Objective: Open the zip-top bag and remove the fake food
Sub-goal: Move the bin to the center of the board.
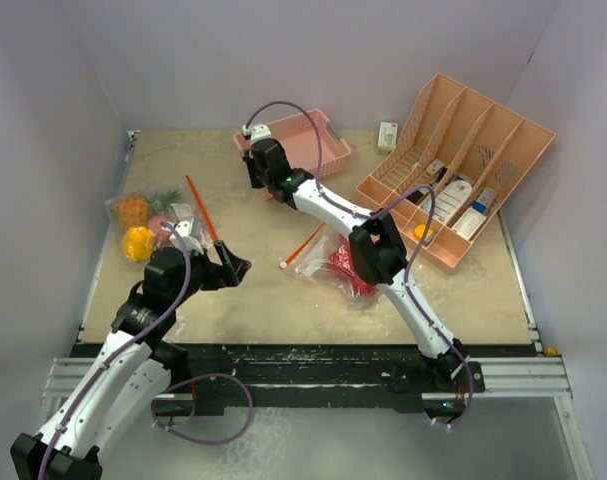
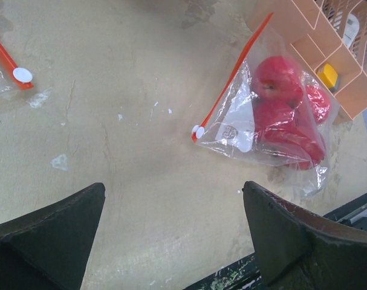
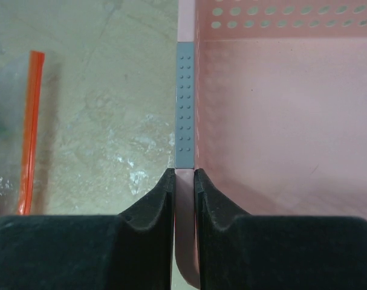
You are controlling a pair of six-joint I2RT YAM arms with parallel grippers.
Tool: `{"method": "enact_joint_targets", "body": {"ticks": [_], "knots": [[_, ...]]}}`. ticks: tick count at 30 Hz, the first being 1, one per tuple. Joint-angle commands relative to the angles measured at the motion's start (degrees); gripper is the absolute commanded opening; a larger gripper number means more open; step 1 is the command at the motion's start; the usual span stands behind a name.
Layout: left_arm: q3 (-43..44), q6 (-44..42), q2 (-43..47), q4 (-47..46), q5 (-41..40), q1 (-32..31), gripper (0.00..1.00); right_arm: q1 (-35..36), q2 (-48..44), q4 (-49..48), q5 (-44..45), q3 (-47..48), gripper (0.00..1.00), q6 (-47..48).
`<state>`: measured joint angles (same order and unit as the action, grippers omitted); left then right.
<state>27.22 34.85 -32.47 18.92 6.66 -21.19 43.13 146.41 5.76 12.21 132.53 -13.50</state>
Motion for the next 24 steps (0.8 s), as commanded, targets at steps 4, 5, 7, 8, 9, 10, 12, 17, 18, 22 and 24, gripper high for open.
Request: {"method": "enact_joint_targets", "body": {"ticks": [4,5,7,8,9,10,12,17,18,22,24], "knots": [[1.1,-0.7,0.4,0.0,0.1,-0.3,0.99,0.1,-4.6,-5.7,-2.7,-0.8,0.34,-2.7],[0.7,-0.3,0.9,-0.1,0.2,-0.3,0.99,0.1,-5.6,-6.5,-2.4,-2.7,0.42,-2.5],[-0.1,0.2,1.3,-0.1,0.2,-0.3,0.99,0.1,-7.8,-7.8,-2.5,-5.8,0.54,-1.8],[-0.4,0.4,1.5,-0.1,0.3,-0.3,0.99,0.1,-8.8,-8.1,-2.6,-7.3,0.57,-1.2],[-0.6,0.5,1.6,-0.1,0.3,-0.3,0.99,0.1,-9.8,-8.2,-2.9,-8.1,0.59,-0.4],[-0.8,0.6,1.6,-0.2,0.3,-0.3,0.99,0.0,-10.6,-8.3,-1.7,-8.8,0.60,0.8],[-1.0,0.7,1.4,-0.6,0.3,-0.3,0.99,-0.4,-12.4,-7.8,1.6,-9.9,0.60,2.9],[-1.2,0.6,-0.4,-2.2,0.5,-0.3,0.99,-5.8,-16.6,-7.9,1.7,-13.8,0.56,1.3],[-1.3,0.6,-0.8,-2.5,0.6,-0.3,0.99,-7.3,-16.9,-7.7,1.0,-14.3,0.54,0.6],[-1.6,0.5,-2.0,-3.8,0.8,-0.3,0.99,-12.5,-15.4,-6.9,-2.2,-14.5,0.41,-1.9],[-1.6,0.6,-2.3,-4.0,0.8,-0.3,0.99,-14.2,-13.5,-5.8,-2.3,-13.0,0.29,-2.2]]}}
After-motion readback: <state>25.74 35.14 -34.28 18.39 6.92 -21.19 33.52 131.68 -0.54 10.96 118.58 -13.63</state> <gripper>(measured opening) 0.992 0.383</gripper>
